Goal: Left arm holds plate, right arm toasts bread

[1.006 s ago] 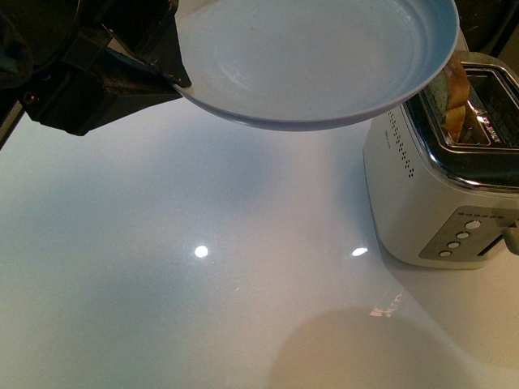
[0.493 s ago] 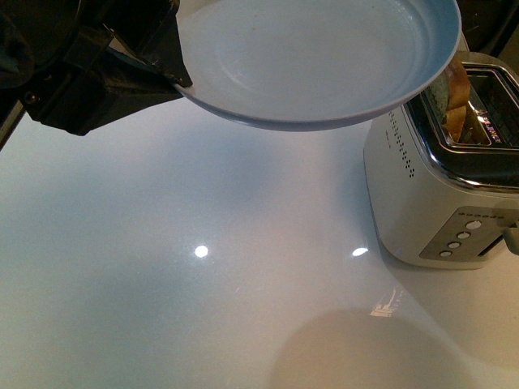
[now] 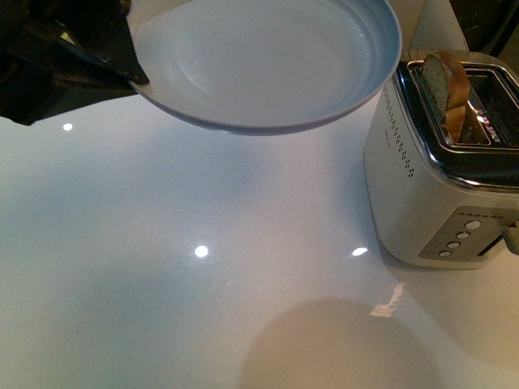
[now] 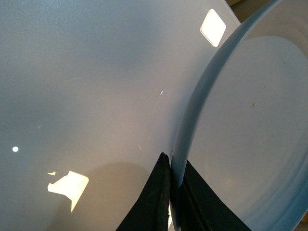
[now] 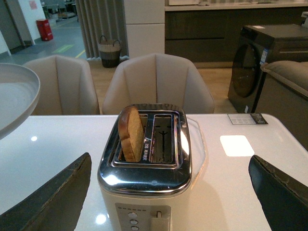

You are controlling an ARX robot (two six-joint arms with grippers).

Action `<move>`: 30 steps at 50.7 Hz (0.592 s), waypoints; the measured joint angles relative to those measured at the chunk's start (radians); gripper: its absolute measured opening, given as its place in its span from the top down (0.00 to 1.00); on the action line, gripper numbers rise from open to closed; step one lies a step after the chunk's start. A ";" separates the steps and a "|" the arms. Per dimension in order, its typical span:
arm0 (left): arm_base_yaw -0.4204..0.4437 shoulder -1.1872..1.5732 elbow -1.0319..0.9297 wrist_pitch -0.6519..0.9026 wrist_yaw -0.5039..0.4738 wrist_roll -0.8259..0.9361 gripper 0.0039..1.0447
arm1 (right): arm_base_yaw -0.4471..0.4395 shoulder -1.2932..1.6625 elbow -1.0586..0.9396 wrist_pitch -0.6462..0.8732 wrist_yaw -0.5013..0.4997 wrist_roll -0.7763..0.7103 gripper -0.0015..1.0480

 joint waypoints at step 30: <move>0.496 0.420 0.008 0.296 0.136 0.298 0.97 | 0.000 0.000 0.000 0.000 0.000 0.000 0.09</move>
